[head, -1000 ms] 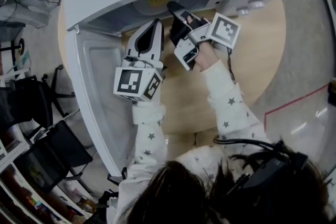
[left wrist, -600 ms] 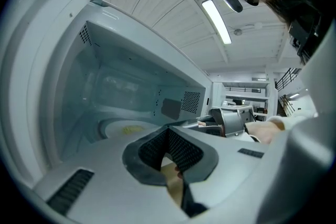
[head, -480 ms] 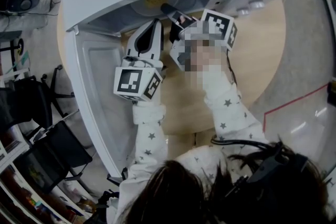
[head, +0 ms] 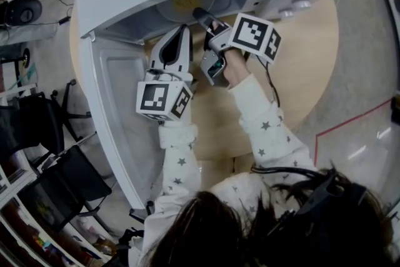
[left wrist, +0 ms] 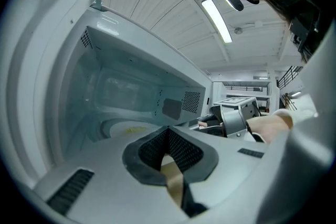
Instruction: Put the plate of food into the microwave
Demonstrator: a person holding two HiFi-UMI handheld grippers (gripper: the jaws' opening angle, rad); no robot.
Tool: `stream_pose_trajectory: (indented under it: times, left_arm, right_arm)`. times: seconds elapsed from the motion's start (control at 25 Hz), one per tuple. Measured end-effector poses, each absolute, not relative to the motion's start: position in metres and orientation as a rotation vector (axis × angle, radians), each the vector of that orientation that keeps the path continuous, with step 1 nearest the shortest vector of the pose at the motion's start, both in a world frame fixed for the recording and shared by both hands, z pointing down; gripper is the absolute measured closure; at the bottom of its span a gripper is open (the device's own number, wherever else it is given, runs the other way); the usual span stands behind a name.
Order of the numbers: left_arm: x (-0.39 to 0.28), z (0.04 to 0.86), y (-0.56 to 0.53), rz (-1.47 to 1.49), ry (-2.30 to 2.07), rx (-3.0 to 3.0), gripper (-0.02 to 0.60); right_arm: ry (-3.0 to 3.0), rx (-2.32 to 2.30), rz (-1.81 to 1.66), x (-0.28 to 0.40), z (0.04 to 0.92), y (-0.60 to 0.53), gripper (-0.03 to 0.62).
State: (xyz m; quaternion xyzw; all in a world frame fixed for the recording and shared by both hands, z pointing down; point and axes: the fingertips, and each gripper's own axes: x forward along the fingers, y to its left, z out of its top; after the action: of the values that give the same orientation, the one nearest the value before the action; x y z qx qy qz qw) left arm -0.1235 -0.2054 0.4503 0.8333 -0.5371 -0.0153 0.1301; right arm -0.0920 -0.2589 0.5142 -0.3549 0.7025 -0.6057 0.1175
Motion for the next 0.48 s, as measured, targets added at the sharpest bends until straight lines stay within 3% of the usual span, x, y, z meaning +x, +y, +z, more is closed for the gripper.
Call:
stream_pose_trajectory:
  times: [0.48]
  left_arm:
    - [-0.12,0.455,-0.195,-0.035,-1.573,2.408,0.586]
  right_arm:
    - [1.966,-0.978,-1.858,-0.09,0.528,-0.244,0.5]
